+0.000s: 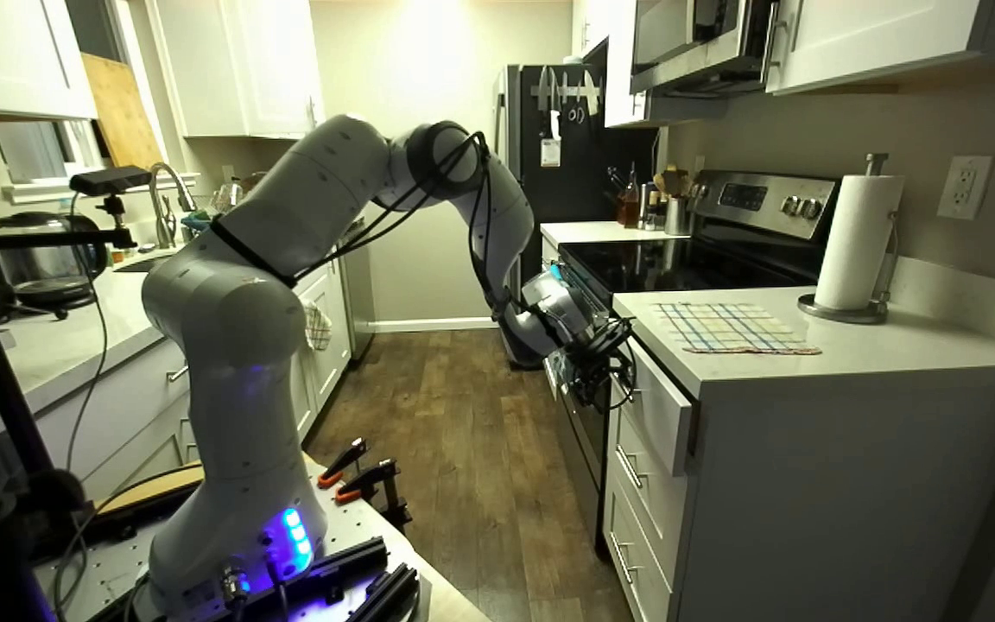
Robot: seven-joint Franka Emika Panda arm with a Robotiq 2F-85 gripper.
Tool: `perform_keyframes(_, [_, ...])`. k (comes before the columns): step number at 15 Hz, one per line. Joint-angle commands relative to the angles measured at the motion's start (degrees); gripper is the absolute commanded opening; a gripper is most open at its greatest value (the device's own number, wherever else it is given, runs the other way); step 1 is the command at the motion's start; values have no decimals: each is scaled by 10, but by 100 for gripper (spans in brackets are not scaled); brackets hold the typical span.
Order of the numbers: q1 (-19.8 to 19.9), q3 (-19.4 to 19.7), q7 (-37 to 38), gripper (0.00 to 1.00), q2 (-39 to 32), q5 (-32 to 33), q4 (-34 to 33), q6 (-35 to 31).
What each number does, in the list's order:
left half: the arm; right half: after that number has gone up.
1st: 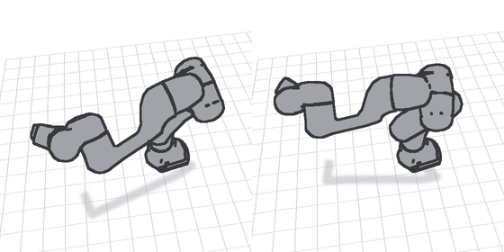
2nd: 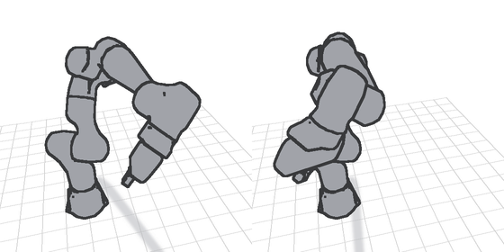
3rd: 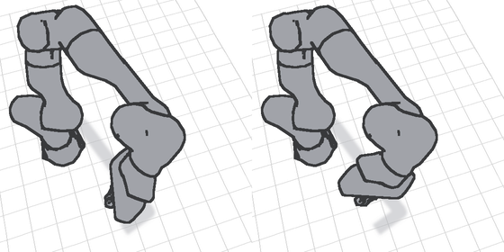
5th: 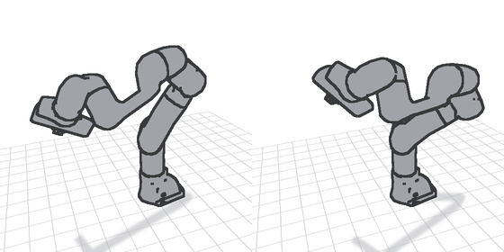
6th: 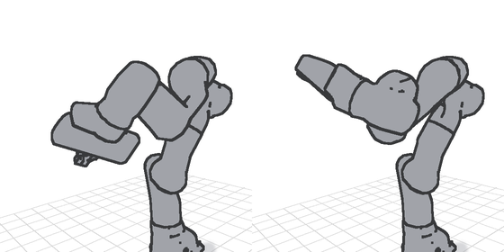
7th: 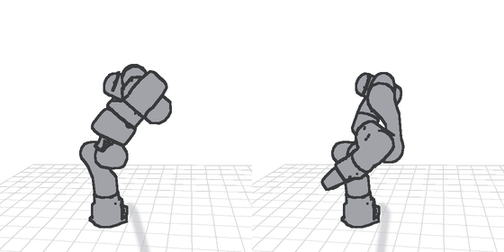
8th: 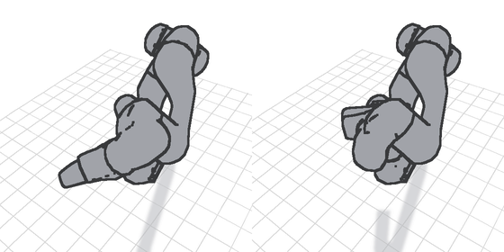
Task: Open the drawer
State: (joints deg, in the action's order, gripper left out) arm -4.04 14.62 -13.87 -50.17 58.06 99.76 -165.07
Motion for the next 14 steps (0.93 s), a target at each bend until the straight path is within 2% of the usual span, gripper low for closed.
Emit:
perform_keyframes(1, [-26,-17,2,100,7,35,62,-41])
perform_keyframes(7, [-27,-11,6,100,6,78,60,-46])
perform_keyframes(8, [0,6,2,100,0,56,1,-6])
perform_keyframes(14, [0,6,3,100,0,59,1,-7])
